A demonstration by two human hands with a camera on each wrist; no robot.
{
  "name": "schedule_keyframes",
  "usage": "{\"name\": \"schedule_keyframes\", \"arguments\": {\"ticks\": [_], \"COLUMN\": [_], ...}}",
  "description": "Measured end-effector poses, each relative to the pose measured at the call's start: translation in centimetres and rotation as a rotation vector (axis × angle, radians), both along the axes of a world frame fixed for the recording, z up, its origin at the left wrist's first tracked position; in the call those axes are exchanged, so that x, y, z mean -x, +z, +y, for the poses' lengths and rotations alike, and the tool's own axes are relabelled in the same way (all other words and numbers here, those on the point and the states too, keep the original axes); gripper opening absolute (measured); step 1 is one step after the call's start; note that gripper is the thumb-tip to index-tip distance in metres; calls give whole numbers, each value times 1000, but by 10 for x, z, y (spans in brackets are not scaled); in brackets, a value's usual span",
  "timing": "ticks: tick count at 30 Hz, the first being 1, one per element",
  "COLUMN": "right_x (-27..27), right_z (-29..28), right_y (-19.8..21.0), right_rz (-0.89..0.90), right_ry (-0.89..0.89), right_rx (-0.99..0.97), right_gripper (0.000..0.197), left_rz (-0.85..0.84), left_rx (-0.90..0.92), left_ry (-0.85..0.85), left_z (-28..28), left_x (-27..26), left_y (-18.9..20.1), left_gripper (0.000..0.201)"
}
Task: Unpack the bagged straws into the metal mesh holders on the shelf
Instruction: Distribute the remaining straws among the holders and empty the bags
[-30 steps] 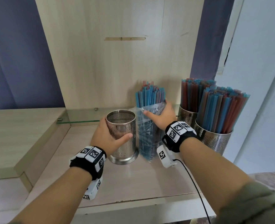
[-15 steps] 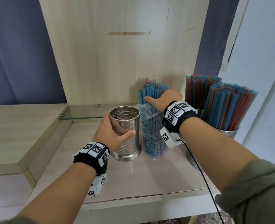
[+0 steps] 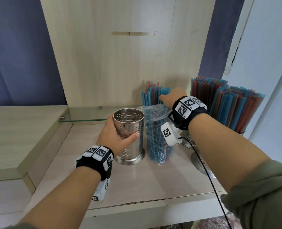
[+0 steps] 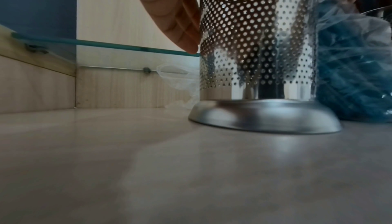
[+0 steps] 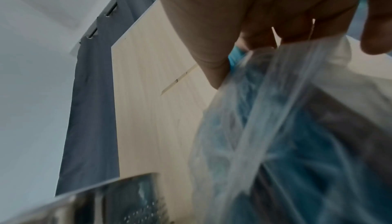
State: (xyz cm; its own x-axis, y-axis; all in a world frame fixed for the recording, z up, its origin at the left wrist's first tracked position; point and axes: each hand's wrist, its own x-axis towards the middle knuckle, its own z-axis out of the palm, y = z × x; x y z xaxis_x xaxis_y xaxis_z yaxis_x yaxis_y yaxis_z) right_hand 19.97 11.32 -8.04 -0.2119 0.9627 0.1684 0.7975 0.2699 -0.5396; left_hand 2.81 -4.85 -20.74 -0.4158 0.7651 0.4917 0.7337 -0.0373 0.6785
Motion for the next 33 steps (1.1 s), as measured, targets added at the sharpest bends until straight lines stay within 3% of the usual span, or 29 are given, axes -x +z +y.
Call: {"name": "schedule_keyframes", "arguments": {"ticks": [11,18,26,33], "right_x": [-6,-3,-7,-5], "right_z": [3,-1,7,12], "right_y": [-11,-20,-12,16], "right_rz": [320,134,164,40], "right_ry": [-22,23,-25,-1], "right_rx": [29,26,74,26], "right_gripper": [37,47,33,44], "left_rz": [-40,-41,-45,-53], "left_rx": [-2,7,2,4], "left_ry": [-16,-10,-7,-6], "left_z": [0,0,0,0], "left_x": [3,1,1,1], "left_y": [0,0,-1,0], "left_gripper": [101,101,99,98]}}
